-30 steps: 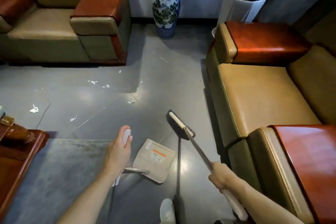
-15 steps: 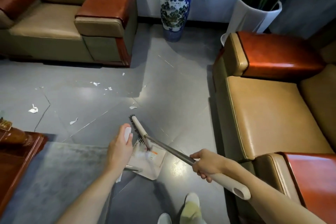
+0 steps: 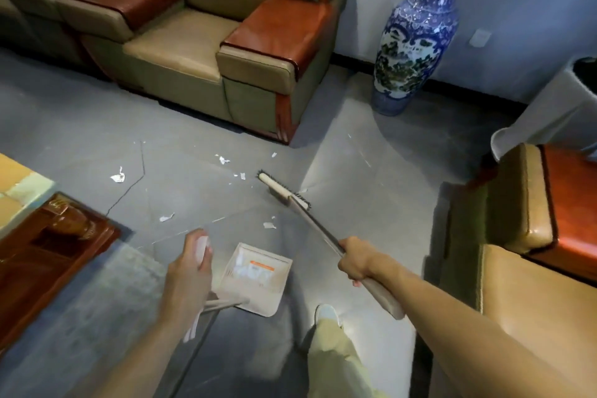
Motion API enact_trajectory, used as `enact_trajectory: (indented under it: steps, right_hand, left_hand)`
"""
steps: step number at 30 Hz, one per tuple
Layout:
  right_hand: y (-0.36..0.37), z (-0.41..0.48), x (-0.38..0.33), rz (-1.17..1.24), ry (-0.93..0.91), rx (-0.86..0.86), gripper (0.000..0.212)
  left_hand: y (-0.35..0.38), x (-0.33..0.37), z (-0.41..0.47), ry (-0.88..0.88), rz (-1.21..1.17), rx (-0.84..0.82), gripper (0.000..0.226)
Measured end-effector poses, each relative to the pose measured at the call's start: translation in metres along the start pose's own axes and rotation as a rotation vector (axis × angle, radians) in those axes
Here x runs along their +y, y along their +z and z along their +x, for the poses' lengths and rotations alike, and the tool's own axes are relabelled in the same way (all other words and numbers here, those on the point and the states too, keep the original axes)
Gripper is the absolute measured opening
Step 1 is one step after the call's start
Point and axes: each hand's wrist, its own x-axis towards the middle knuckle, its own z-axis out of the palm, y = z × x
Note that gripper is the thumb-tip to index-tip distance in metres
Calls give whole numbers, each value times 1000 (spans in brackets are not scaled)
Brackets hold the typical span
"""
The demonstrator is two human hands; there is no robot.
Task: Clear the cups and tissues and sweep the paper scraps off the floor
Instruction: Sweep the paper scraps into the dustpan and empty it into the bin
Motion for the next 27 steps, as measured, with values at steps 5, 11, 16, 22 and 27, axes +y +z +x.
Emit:
enact_trajectory:
  steps: [5,11,16,22,27]
  right_hand:
    - [-80,88,-9,-173,-23,3,38]
    - [-118,148,-26,-302,-28,-63,35]
    - [-101,156,-49,-315,-48,-278,31]
    - [-105,134,-79,-205,-107,-394,21]
    - [-138,118,-111,-49,-59,-444,18]
  left_hand:
    - [21,35,54,-113,12,69,16]
    - [35,56,107,-212,29,54,16]
    - [35,60,133,-272,35,64,19]
    - [37,68,154,-274,-8,93,17]
    - [30,66,157,-271,-63,82,15]
